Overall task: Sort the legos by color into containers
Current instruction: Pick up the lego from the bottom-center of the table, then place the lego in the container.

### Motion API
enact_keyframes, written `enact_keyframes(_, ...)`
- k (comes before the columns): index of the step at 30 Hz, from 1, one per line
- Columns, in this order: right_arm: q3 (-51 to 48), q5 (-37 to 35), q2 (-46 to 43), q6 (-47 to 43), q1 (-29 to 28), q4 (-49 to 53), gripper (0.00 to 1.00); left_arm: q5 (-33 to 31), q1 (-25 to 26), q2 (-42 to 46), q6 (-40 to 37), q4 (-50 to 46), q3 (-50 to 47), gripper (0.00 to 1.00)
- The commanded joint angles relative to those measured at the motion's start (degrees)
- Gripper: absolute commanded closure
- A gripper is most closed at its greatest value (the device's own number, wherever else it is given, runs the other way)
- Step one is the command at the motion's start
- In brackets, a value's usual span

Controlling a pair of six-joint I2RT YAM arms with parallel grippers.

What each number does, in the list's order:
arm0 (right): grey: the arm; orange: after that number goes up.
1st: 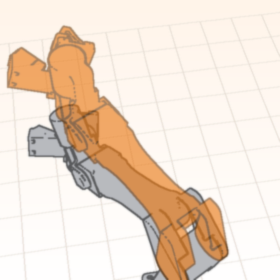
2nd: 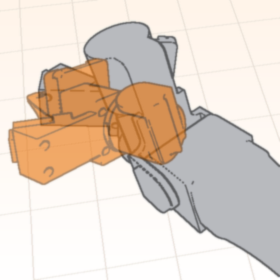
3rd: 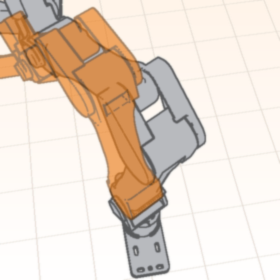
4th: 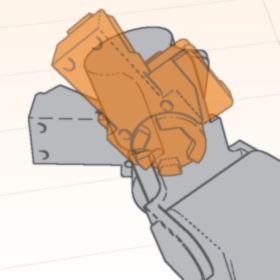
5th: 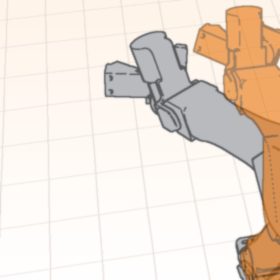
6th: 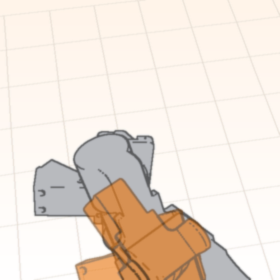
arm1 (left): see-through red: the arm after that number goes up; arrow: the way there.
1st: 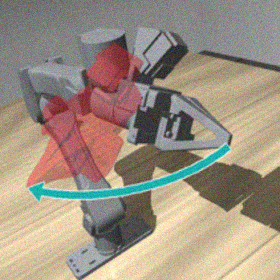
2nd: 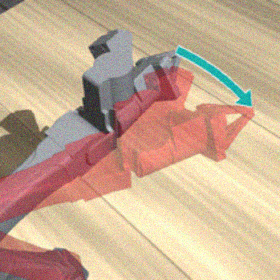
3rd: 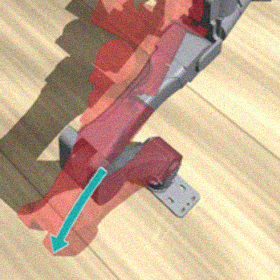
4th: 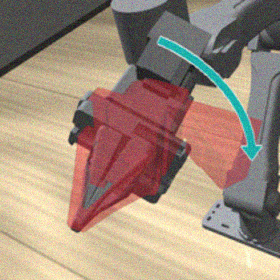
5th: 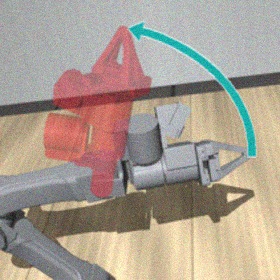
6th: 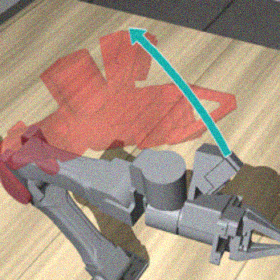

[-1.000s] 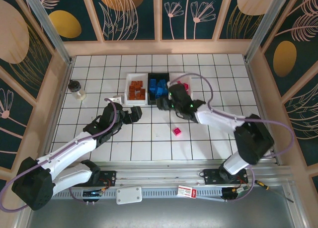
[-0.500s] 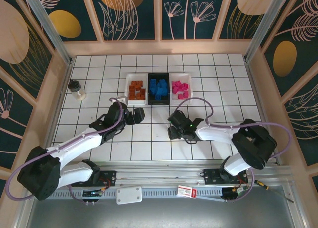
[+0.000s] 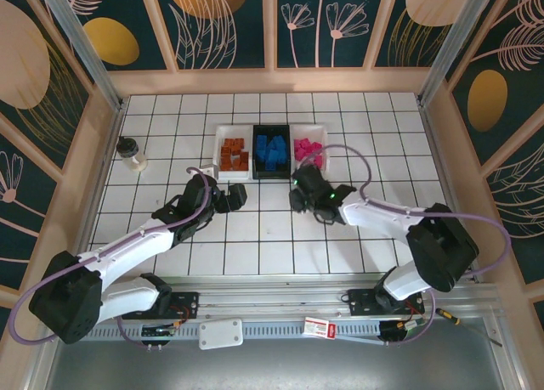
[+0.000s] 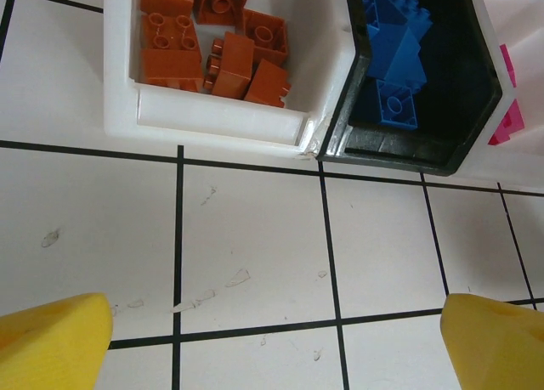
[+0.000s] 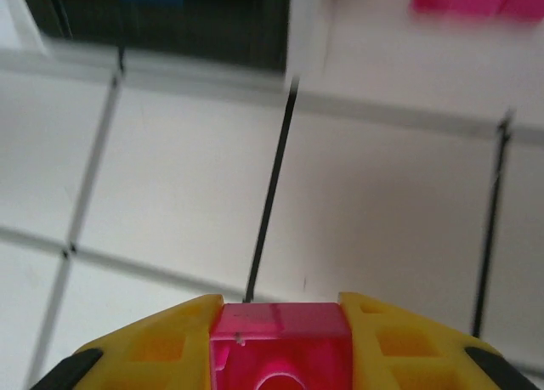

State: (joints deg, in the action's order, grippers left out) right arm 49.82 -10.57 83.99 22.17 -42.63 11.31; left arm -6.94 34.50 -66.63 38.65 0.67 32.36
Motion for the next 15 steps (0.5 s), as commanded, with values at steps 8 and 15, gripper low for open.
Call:
enact_keyframes(8, 19.7, -1.3, 16.4, -6.5, 12.2, -10.0, 0.77, -2.2, 0.0, 1.0, 0.1, 0.1, 1.5, 0.01)
enact_keyframes(15, 28.1, 0.8, 23.5, -4.3, 16.3, -10.5, 0.36, -6.7, 0.0, 2.1, -0.8, 0.5, 3.9, 0.01)
